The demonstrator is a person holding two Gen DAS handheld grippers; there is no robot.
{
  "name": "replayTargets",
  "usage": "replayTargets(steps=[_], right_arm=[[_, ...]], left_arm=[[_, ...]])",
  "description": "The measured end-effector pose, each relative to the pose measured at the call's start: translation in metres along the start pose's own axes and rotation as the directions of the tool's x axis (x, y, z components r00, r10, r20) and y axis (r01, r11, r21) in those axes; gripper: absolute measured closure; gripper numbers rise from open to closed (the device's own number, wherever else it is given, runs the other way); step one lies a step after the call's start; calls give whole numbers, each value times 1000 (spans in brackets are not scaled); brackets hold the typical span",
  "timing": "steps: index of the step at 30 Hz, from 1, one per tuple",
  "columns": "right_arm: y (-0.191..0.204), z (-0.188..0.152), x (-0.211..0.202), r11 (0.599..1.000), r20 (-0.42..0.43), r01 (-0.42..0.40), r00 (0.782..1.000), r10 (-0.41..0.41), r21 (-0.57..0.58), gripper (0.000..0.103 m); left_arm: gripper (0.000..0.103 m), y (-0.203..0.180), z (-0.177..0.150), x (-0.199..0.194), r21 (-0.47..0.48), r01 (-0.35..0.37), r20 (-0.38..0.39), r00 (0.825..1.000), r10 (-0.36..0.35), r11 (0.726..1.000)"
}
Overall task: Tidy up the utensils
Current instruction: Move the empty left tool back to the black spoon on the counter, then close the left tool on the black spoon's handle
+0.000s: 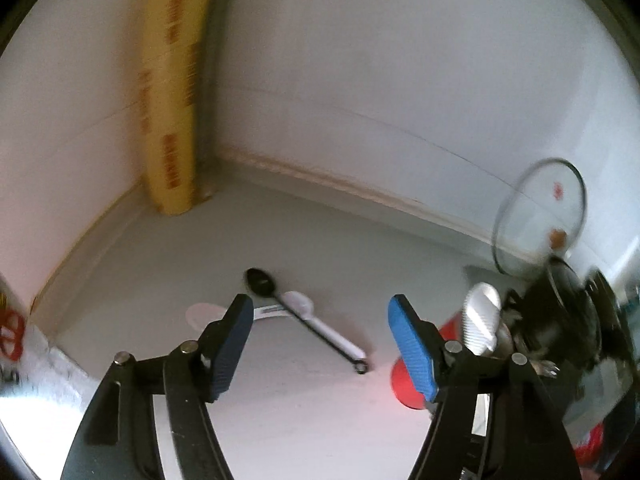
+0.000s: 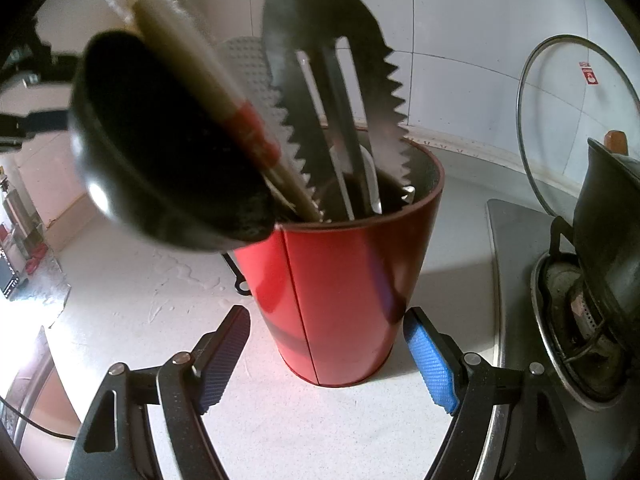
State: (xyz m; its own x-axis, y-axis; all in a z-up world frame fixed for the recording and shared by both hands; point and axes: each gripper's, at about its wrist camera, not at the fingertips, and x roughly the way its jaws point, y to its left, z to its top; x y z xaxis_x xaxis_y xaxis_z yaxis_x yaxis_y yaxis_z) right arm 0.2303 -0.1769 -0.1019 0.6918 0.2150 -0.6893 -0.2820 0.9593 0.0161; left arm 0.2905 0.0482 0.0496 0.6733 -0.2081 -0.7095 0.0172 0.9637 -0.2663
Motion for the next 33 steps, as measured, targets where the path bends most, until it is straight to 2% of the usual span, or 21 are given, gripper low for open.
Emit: replayTargets(steps=[2, 4, 5, 8, 11, 17, 18, 19, 21, 28, 33], right_arm=[[-1, 0, 0, 1000, 0, 1, 1000, -1, 1, 21], [-2, 0, 0, 1000, 1, 2, 1000, -2, 2, 21], [-2, 0, 0, 1000, 1, 2, 1000, -2, 1, 21], [-2, 1, -1, 1000, 0, 2, 1000, -2, 2, 21], [-5, 2, 1, 1000, -8, 2, 1000, -2, 7, 18], [-10, 5, 5, 1000, -14, 5, 1000, -5, 14, 15], [-12, 5, 6, 1000, -15, 4, 1000, -4, 16, 12], [-13, 5, 6, 1000, -15, 4, 1000, -4, 18, 5], [-16, 6, 7, 1000, -9, 2, 1000, -2, 28, 0], [-23, 12, 14, 999, -9, -7, 1000, 7, 39, 0], [-24, 13, 15, 1000, 3, -5, 1000, 5, 31, 0]], left_arm=[[32, 15, -1, 2, -54, -18, -4, 1000, 18, 998], [23, 27, -3, 5, -90, -44, -6, 999, 44, 995], [15, 36, -4, 8, -110, -67, -9, 998, 66, 992], [12, 58, -9, 18, -160, -117, -21, 993, 115, 980], [3, 79, -16, 32, -217, -165, -46, 986, 158, 962], [2, 112, -30, 58, -299, -204, -104, 978, 181, 932], [2, 117, -31, 62, -313, -202, -110, 978, 176, 928], [2, 122, -33, 67, -324, -201, -116, 978, 172, 924], [2, 132, -36, 76, -347, -211, -129, 976, 176, 914], [2, 149, -40, 98, -396, -196, -163, 976, 142, 897], [2, 154, -45, 113, -415, -220, -218, 966, 139, 883]])
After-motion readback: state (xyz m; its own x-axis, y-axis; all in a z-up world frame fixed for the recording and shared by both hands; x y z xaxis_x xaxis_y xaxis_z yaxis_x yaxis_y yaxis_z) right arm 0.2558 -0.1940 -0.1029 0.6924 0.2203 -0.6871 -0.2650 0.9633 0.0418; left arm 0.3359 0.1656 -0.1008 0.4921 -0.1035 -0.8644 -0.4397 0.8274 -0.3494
